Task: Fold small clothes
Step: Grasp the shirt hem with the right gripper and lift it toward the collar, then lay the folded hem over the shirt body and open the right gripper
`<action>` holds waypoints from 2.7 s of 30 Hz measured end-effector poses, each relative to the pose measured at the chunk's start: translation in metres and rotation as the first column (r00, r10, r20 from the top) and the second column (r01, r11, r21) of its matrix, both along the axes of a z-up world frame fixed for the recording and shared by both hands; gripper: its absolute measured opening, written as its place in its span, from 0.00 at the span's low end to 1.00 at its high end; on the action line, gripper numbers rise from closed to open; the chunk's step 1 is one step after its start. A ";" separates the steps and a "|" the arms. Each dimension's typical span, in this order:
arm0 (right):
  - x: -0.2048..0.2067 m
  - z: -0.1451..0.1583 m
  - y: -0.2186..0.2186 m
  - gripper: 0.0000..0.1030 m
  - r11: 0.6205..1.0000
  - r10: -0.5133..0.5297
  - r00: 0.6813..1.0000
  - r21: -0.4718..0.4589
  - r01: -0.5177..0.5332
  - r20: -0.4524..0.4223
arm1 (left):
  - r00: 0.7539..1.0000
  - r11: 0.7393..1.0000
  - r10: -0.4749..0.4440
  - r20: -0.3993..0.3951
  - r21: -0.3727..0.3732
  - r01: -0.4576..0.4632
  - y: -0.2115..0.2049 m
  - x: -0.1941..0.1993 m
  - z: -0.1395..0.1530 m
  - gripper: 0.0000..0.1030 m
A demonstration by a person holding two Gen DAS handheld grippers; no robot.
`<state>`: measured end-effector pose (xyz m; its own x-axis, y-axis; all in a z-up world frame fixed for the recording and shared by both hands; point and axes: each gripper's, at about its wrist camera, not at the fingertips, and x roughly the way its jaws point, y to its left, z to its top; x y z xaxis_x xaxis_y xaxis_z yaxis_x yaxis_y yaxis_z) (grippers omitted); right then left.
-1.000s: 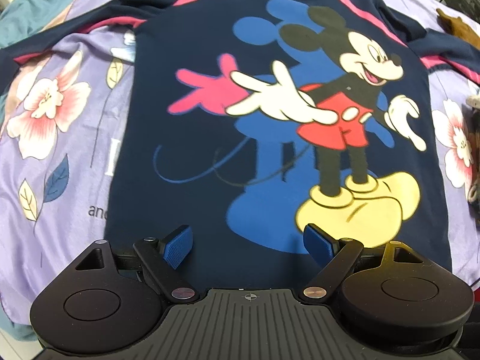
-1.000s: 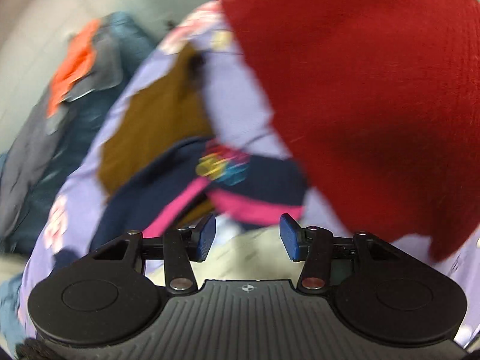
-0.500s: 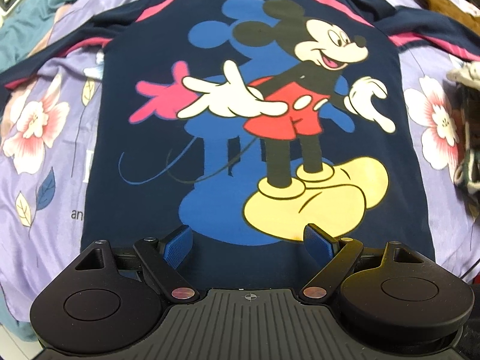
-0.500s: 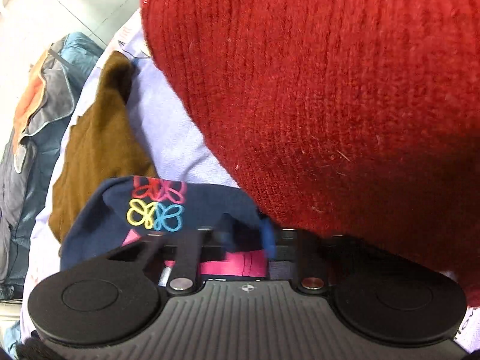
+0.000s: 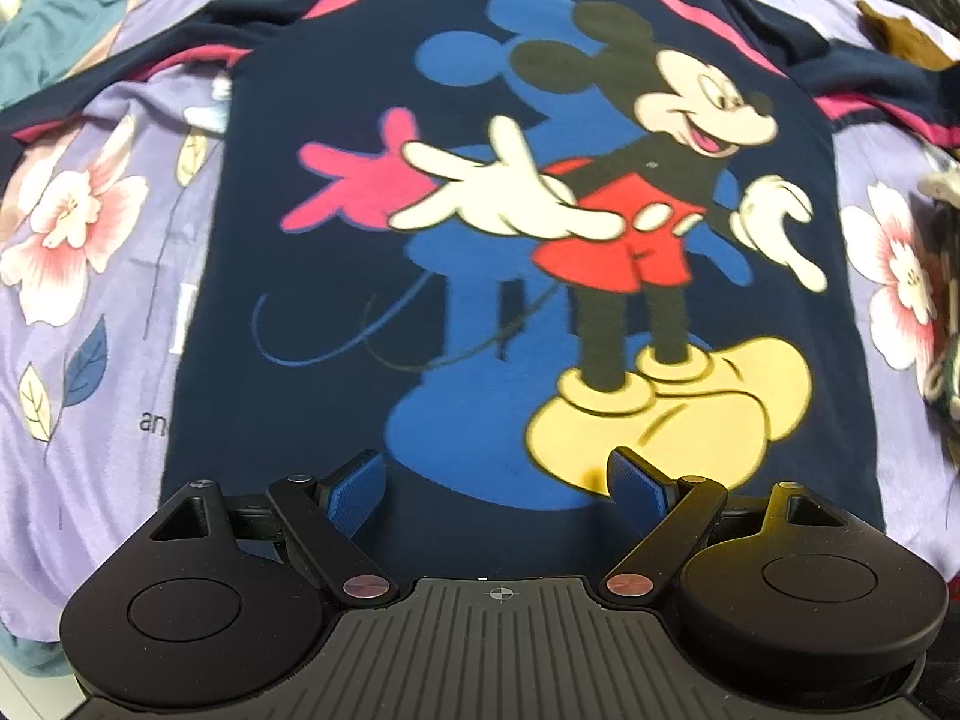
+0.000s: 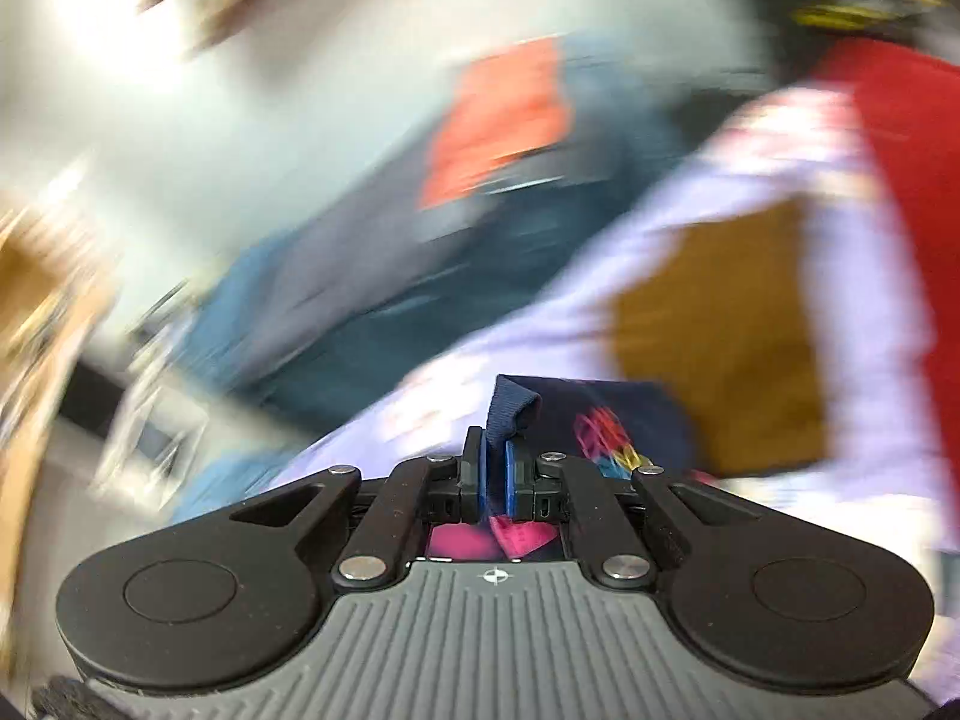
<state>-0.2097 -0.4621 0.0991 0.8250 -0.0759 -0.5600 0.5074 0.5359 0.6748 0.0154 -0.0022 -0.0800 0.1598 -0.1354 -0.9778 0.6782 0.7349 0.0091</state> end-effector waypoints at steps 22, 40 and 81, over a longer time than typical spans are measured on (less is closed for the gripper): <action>0.275 -0.113 0.378 0.07 0.584 0.812 0.563 0.221 -0.781 -0.155 | 0.891 0.891 0.453 0.026 -0.021 -0.453 0.173 0.046 0.016 1.00; 0.287 -0.188 0.397 0.51 0.644 0.761 0.621 0.335 -0.688 -0.187 | 0.860 0.860 0.506 0.065 -0.112 -0.498 0.200 0.044 0.026 1.00; 0.307 -0.211 0.026 0.03 0.999 -0.012 0.843 -0.046 -0.015 -0.537 | 0.988 0.989 0.145 -0.047 0.009 -0.145 0.032 0.082 -0.034 1.00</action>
